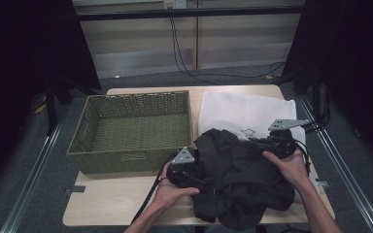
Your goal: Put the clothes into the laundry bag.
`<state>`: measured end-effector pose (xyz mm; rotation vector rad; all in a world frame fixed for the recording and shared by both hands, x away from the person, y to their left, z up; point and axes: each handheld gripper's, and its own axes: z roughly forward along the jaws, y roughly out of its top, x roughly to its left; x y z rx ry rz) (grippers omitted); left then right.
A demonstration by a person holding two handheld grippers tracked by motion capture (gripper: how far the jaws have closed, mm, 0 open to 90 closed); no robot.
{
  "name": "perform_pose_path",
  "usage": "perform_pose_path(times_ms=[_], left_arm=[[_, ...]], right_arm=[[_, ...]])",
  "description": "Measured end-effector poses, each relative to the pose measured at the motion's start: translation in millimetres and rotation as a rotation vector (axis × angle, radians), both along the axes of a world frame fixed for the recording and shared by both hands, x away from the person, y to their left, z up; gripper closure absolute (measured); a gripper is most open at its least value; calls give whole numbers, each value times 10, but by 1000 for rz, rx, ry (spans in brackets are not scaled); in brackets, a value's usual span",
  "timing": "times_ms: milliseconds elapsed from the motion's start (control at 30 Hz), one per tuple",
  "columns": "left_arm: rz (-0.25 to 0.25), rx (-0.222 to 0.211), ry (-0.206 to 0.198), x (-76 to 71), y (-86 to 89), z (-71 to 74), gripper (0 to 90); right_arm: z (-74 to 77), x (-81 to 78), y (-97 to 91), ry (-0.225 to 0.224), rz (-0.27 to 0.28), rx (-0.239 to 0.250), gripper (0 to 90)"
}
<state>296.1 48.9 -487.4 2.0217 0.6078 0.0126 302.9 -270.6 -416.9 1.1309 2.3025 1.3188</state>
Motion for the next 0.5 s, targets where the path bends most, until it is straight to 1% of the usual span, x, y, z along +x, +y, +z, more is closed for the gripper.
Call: perform_pose_path(times_ms=[33, 67, 100, 133, 167, 200, 233, 267, 300, 333, 367, 400, 433, 467, 500], left_arm=[[2, -10, 0, -1, -56, -5, 86], [9, 8, -9, -2, -91, -9, 139], [27, 42, -12, -7, -136, -12, 229], [30, 56, -20, -14, -181, -13, 276], [36, 71, -35, -21, -193, -7, 407], [46, 67, -32, -23, -183, 6, 512], [38, 48, -15, -21, -172, 20, 599], [22, 40, -28, -26, -164, 31, 679], [14, 35, -41, -42, -162, 47, 727], [1, 28, -41, -41, -151, 68, 745], [-10, 10, -43, -50, -143, 92, 759], [-18, 0, -56, -65, -139, 135, 768], [-21, -13, -57, -76, -143, 161, 775], [-36, -25, -64, -90, -153, 202, 779], [-48, -25, -79, -102, -166, 237, 782]], right_arm=[[2, -4, 5, 2, 8, 8, 860], [9, -14, 13, -1, 14, 11, 861], [11, -19, 19, -1, 17, 15, 861], [15, -23, 25, 4, 25, 24, 862], [24, -29, 35, 1, 31, 20, 862], [35, -36, 39, -2, 31, 17, 862], [54, -51, 42, -2, 38, 21, 863], [71, -64, 44, -5, 41, 19, 863], [82, -71, 48, -9, 44, 20, 863], [99, -76, 49, -13, 47, 22, 864], [118, -80, 50, -15, 47, 29, 864], [140, -81, 55, -21, 47, 30, 864], [167, -78, 62, -28, 48, 36, 864], [185, -75, 68, -31, 48, 43, 864], [207, -66, 76, -37, 49, 51, 864]])
